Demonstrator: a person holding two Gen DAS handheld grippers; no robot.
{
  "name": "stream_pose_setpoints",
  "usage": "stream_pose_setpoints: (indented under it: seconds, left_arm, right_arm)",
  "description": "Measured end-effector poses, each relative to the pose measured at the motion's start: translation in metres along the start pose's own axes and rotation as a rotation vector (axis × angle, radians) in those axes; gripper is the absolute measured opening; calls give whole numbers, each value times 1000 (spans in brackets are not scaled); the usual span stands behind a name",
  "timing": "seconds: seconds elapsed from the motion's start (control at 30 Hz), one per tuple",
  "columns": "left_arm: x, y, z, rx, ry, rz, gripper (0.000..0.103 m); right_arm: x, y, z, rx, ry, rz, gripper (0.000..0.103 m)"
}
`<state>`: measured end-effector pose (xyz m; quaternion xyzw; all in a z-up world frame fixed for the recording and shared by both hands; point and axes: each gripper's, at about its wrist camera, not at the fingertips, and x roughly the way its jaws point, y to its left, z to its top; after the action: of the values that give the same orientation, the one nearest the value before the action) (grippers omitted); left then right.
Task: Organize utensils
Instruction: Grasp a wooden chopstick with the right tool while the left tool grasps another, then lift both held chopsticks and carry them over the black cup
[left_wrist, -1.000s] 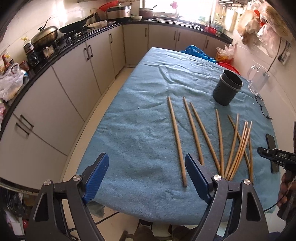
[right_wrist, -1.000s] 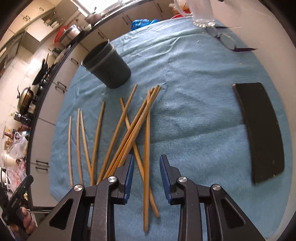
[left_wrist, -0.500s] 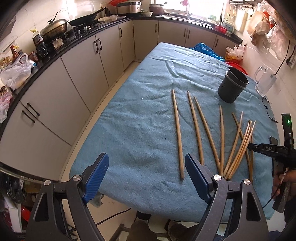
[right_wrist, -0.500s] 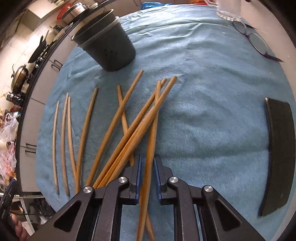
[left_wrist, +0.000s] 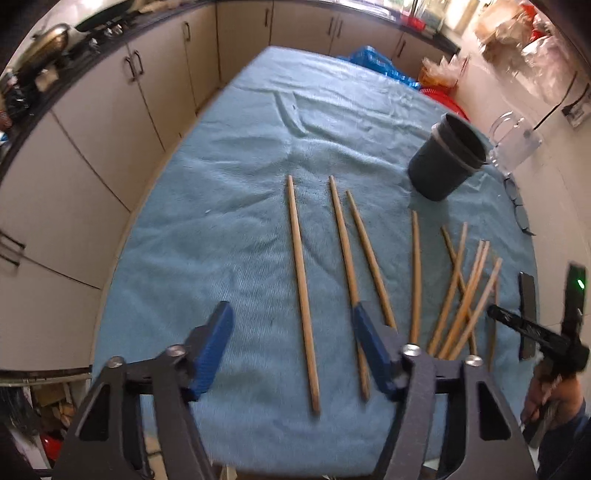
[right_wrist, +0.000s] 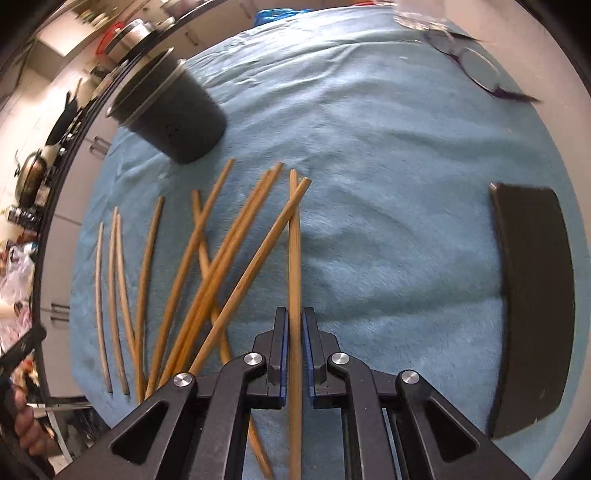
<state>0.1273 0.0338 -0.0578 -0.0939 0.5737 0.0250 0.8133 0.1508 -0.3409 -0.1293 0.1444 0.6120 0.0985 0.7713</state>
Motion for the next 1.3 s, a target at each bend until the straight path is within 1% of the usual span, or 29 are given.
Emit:
stream_pose_setpoints:
  seconds: [0.03,0.1,0.17,0.2,0.27,0.33,0.37,0.4,0.47,0.53,0.57,0.6,0.67,0.73,0.8,0.87,0.93,1.0,1.03,1.13,1.2,1.3]
  left_arm:
    - [12,1,10,9,30,-23,60]
    - [31,4,22,3,64,-18,60]
    - [48,8,33,5,96,-28,60]
    - [59,9,39,12,123,-11,59]
    - [72,7,45,38,147,7,59]
    - [84,4,49,63,175,42,52]
    - [89,3,50,67,179,49,49]
    - [88,0,52,77,161,51,49]
    - [92,-8,56,104,161,73,47]
    - [94,-19,59,150,154,113,38]
    - [93,-21,60,156,152,105,19]
    - [93,-23,62,152,155,96,8]
    - [91,-23,62,139,160,61,7]
    - [82,-23,59,142,137,35,7]
    - [71,-21,56,136,112,3,7]
    - [53,-17,49,118,81,-31,7]
    - [30,-15,47,97,33,-73,7]
    - [13,-12,46,97,-11,-87,7]
    - [-2,-14,46,101,-50,-102,7]
    - [-35,-21,45,113,-120,-119,7]
    - [-55,-24,47,118,-165,-135,7]
    - [-78,-27,43,129,-212,-154,7]
  right_arm:
    - [-1,-1,-2,12,-2,-8,8]
    - [-3,-1,-4,30,-1,-13,8]
    - [-3,0,-5,35,2,-27,8]
    - [-5,-3,-7,42,0,-33,8]
    - [-6,-4,-6,60,-3,-61,8]
    - [-6,-4,-4,63,0,-82,8]
    - [-6,-4,-3,66,-2,-93,8]
    - [-5,-3,0,68,-2,-101,8]
    - [-3,-2,4,68,1,-118,8]
    - [-2,0,8,63,2,-131,8]
    - [-2,1,10,54,4,-138,8]
    - [-2,1,12,53,4,-137,8]
    - [-2,-3,13,72,6,-112,8]
    - [-8,-6,12,85,-7,-98,8]
    - [-20,-6,11,92,-40,-83,8]
    - [-35,-5,9,98,-77,-64,8]
    - [-52,0,7,83,-125,-51,8]
    - [-69,6,4,71,-176,-46,8]
    - [-77,8,3,65,-201,-37,8]
    - [-100,14,-2,38,-289,-17,8]
    - [-114,22,-3,24,-342,12,8]
    - [-128,34,-5,-1,-409,44,8]
